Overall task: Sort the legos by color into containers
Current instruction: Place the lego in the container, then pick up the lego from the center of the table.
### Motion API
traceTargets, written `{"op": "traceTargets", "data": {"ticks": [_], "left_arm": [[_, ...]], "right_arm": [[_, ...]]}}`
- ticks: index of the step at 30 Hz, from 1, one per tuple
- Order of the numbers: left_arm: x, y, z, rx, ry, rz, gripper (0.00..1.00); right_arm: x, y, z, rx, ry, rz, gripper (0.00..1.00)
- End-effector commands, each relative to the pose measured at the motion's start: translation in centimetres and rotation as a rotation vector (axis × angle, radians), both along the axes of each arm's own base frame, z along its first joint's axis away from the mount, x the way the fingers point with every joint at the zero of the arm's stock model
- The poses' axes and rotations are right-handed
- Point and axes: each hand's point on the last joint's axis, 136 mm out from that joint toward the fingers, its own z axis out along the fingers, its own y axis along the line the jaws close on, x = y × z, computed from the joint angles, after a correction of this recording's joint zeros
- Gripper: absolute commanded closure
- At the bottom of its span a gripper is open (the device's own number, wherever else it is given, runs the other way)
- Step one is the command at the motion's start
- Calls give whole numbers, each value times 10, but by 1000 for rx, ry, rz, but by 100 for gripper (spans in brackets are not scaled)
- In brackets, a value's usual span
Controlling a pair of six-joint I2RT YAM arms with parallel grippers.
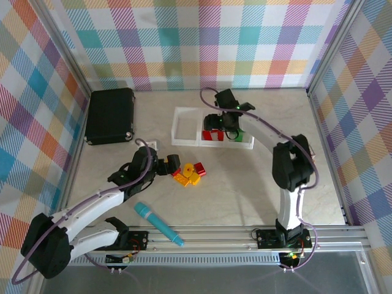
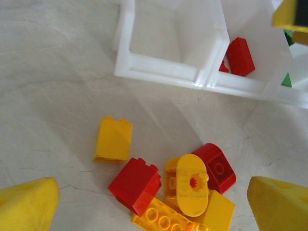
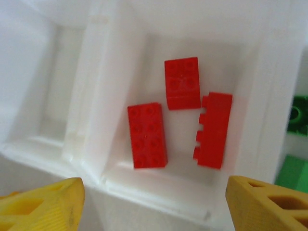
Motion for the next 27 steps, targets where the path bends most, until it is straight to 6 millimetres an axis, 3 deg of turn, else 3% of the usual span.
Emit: {"op": "traceTargets", "data": {"ticks": [1,11,18,27], "left_arm": [[-3,-12,-3,39,50,-52,0],[-11,-42,-25,272,228,-210,3],[-10,-74,-43,347,338,-302,13],[-2,-82,-58,412,402,-295,21]], "right_arm": [[-18,0,24,100,-47,11,23],[-81,-54,14,46,-57,-89,19],[-97,-69,4,14,-45,-108,18],[-103,-73,-1,15,-36,-114,17]]}}
